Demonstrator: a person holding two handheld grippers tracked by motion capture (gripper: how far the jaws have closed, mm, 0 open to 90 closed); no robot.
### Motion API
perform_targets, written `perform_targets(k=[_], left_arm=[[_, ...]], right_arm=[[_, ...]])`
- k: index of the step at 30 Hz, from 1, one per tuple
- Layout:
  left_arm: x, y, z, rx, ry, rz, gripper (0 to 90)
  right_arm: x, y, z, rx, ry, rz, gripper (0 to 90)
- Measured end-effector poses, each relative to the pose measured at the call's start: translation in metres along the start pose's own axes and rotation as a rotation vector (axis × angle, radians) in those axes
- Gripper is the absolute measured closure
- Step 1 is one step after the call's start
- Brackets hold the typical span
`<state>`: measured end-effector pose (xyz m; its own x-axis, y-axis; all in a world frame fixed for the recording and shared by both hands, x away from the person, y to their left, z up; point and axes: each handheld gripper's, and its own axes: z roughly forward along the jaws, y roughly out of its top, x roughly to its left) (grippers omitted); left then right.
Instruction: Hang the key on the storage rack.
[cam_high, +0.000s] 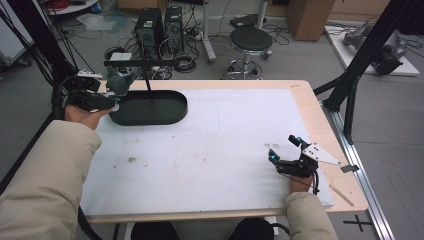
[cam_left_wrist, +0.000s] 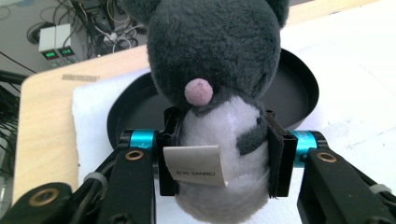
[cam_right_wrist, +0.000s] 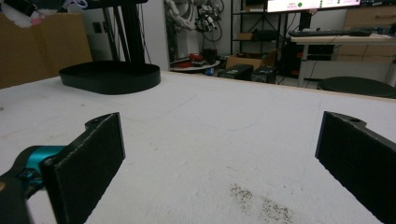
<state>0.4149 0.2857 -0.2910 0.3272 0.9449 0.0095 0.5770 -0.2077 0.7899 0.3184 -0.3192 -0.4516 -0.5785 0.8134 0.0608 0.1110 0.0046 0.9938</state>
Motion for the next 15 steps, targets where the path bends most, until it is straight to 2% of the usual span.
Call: perform_targets(k=[5, 12, 15], left_arm=[[0.002, 0.009, 0.001, 0.003, 0.009, -0.007, 57.0], [0.005, 0.014, 0.006, -0.003, 0.02, -0.03, 57.0], [0.004, 0.016, 0.008, -0.005, 0.031, -0.027, 56.9]], right_arm=[[0.0, 0.0, 0.0, 0.0, 0.0, 0.001, 0.5], [0.0, 0.0, 0.0, 0.0, 0.001, 0.001, 0.5], [0.0, 0.0, 0.0, 0.001, 0.0, 0.001, 0.5]])
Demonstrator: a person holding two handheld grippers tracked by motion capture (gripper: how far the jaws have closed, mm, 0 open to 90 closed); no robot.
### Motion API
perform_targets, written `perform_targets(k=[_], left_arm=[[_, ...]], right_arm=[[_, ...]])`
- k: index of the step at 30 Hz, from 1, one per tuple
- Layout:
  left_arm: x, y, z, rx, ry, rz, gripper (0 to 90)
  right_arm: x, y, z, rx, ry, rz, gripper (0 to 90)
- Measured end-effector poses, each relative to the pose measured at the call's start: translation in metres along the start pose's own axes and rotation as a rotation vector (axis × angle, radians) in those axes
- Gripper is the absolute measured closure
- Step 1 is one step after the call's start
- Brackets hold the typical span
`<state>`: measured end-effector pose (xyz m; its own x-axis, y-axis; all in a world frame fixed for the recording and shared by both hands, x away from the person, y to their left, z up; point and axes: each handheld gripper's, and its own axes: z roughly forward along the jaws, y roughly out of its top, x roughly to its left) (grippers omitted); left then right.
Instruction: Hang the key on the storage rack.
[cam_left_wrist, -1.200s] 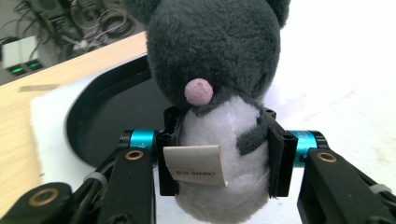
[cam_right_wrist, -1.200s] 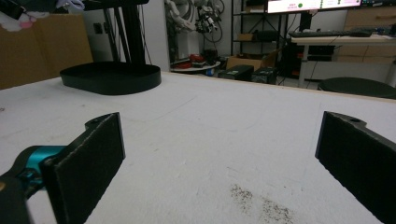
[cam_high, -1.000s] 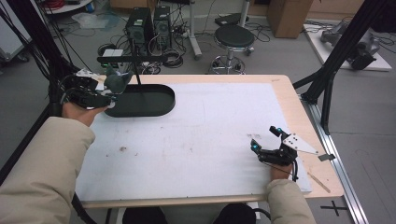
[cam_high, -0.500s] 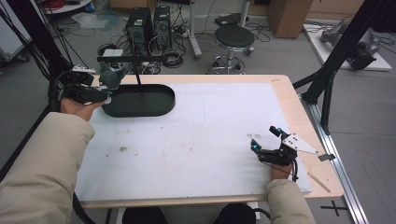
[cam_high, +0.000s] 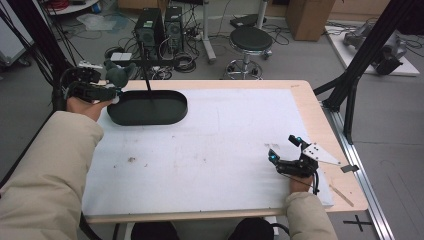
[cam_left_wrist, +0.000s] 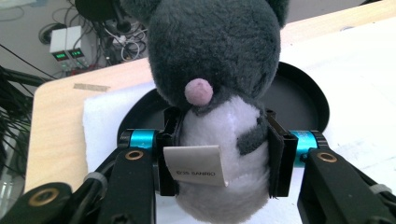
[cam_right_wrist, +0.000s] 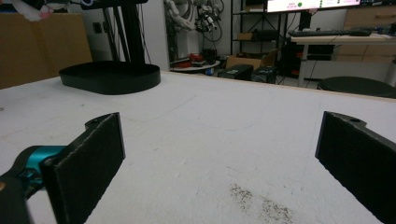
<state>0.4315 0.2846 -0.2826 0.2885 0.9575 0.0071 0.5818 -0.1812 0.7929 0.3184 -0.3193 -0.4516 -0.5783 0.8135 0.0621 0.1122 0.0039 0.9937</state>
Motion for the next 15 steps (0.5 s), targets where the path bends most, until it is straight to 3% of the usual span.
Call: perform_targets(k=[8, 11, 15], left_arm=[[-0.002, 0.001, 0.01, 0.008, 0.047, -0.008, 56.9], [-0.005, 0.0, 0.015, 0.03, 0.067, 0.012, 56.9], [-0.007, -0.001, 0.019, 0.045, 0.077, 0.009, 56.9]], right_arm=[[0.0, 0.0, 0.0, -0.001, -0.001, -0.001, 0.5], [0.0, 0.0, 0.0, 0.0, 0.0, 0.002, 0.5], [0.0, 0.0, 0.0, 0.001, 0.0, 0.001, 0.5]])
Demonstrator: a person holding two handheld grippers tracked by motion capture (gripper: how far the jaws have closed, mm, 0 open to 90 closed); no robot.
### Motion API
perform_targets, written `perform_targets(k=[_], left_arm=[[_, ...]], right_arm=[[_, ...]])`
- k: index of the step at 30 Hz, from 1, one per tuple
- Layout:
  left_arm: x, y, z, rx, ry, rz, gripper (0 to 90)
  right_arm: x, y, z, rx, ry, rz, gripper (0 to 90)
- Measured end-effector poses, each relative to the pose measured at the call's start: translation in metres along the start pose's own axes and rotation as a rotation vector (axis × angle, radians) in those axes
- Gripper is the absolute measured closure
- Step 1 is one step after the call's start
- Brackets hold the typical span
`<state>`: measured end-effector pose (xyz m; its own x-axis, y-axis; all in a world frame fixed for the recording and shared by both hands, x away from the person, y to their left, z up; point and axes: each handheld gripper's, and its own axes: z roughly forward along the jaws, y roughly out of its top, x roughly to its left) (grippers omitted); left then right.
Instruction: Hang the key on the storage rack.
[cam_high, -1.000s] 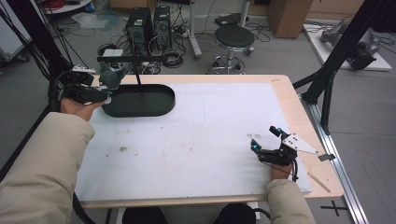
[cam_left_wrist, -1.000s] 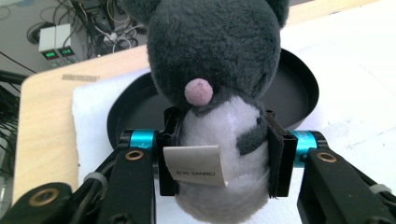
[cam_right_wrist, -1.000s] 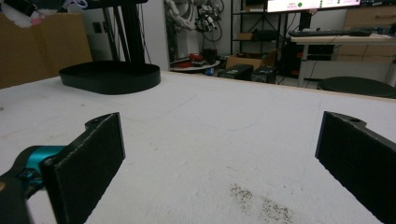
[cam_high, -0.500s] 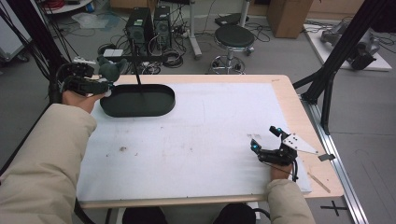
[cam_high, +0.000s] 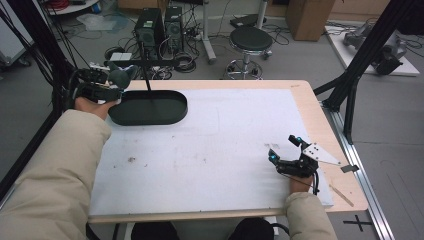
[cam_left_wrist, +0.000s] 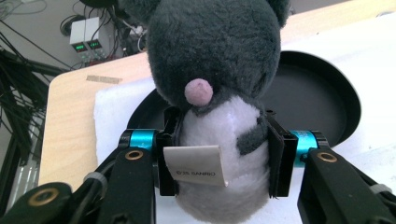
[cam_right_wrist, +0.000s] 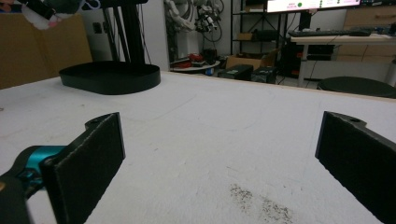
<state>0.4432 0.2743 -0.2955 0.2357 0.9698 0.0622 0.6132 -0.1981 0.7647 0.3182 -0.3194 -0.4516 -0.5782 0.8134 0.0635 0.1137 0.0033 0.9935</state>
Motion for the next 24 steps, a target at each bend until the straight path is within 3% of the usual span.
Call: perform_targets(k=[14, 24], left_arm=[[-0.006, -0.008, 0.027, 0.075, 0.038, 0.019, 56.8], [-0.01, -0.01, 0.046, 0.104, 0.028, 0.051, 55.9]], right_arm=[[0.0, 0.0, 0.0, -0.001, 0.001, 0.0, 0.5], [0.0, 0.0, 0.0, -0.001, -0.001, -0.002, 0.5]])
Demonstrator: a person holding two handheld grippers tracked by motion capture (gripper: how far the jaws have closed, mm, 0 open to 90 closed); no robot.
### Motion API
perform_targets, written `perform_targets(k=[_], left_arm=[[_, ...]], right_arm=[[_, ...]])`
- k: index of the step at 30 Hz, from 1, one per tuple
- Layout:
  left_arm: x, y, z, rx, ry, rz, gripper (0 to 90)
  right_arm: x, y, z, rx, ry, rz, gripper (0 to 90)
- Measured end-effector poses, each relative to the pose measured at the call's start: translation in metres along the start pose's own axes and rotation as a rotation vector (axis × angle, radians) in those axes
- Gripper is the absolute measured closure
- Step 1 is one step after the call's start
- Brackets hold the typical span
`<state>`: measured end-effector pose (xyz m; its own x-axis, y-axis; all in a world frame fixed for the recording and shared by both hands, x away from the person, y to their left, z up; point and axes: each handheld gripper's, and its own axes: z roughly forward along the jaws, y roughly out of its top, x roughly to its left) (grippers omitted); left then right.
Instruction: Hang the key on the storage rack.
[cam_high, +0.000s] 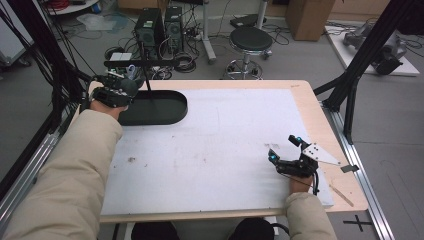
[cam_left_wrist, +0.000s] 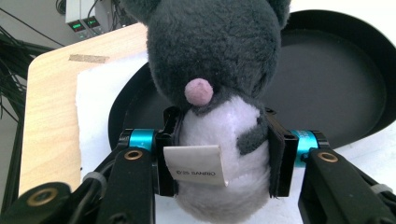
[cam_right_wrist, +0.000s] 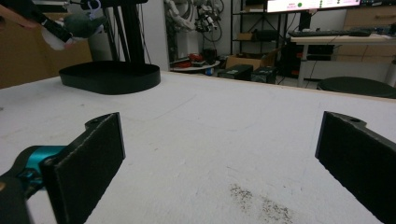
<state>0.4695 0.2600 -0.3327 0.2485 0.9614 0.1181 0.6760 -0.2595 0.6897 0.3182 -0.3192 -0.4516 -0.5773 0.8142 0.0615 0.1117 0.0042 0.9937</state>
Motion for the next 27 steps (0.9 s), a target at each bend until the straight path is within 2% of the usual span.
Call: perform_targets(k=[1, 2, 3, 5, 6, 7, 8, 10, 11, 12, 14, 15, 16, 17, 19, 20, 21, 22, 25, 27], left_arm=[[0.0, 0.0, 0.002, -0.003, -0.002, 0.009, 54.8], [-0.001, -0.002, 0.004, -0.016, 0.012, 0.054, 53.4], [-0.002, -0.003, 0.004, -0.025, 0.02, 0.081, 51.7], [-0.002, -0.004, 0.005, -0.042, 0.026, 0.093, 49.8], [-0.003, -0.006, 0.005, -0.053, 0.038, 0.096, 42.7], [-0.002, -0.007, 0.006, -0.053, 0.042, 0.078, 41.0], [0.0, -0.011, 0.006, -0.057, 0.028, 0.056, 37.5], [0.001, -0.013, 0.007, -0.063, 0.033, 0.049, 24.1], [0.002, -0.015, 0.006, -0.07, 0.037, 0.035, 24.1], [0.003, -0.018, 0.006, -0.087, 0.027, 0.025, 14.1], [0.005, -0.024, 0.004, -0.129, -0.012, 0.018, 10.9], [0.006, -0.027, 0.001, -0.156, -0.022, 0.017, 8.7], [0.008, -0.036, -0.006, -0.226, -0.033, 0.016, 4.5], [0.008, -0.036, -0.006, -0.226, -0.033, 0.016, 1.7], [0.01, -0.047, -0.016, -0.329, -0.051, -0.014, 1.7], [0.011, -0.053, -0.022, -0.371, -0.091, -0.038, 1.7], [0.013, -0.065, -0.034, -0.424, -0.151, -0.034, 1.7], [0.013, -0.065, -0.034, -0.424, -0.151, -0.034, 1.7], [0.01, -0.089, -0.054, -0.538, -0.202, -0.019, 1.7], [0.007, -0.107, -0.066, -0.594, -0.246, -0.008, 1.7]], right_arm=[[0.0, 0.0, 0.0, 0.001, 0.001, 0.002, 0.5], [0.0, 0.0, 0.0, 0.001, 0.001, 0.003, 0.5], [0.0, 0.0, 0.0, 0.0, 0.0, 0.0, 0.5], [0.0, 0.0, 0.0, -0.001, 0.0, -0.001, 0.5], [0.0, 0.0, 0.0, 0.0, 0.003, -0.006, 0.5], [0.0, 0.0, 0.0, 0.002, 0.0, -0.006, 0.5], [0.001, 0.0, 0.0, 0.003, 0.001, -0.004, 0.5], [0.001, 0.0, 0.0, 0.003, 0.001, -0.004, 0.5], [0.001, 0.0, 0.0, 0.003, 0.001, -0.004, 0.5], [0.0, 0.0, 0.0, 0.002, 0.0, -0.005, 0.5], [0.0, 0.0, 0.0, 0.002, 0.002, -0.009, 0.5], [0.001, 0.0, 0.0, 0.007, 0.002, -0.002, 0.5], [0.001, 0.0, 0.0, 0.005, 0.002, -0.005, 0.5], [0.001, 0.0, 0.0, 0.006, 0.003, -0.001, 0.5], [0.001, 0.0, 0.0, 0.007, 0.005, -0.009, 0.5], [0.001, 0.0, 0.0, 0.006, 0.004, -0.01, 0.5], [0.001, 0.0, 0.0, 0.007, 0.001, -0.005, 0.5], [0.001, 0.0, 0.0, 0.007, 0.003, -0.002, 0.5], [0.001, 0.0, 0.0, 0.006, 0.005, -0.006, 0.5], [0.001, 0.0, 0.0, 0.01, 0.004, 0.003, 0.5]])
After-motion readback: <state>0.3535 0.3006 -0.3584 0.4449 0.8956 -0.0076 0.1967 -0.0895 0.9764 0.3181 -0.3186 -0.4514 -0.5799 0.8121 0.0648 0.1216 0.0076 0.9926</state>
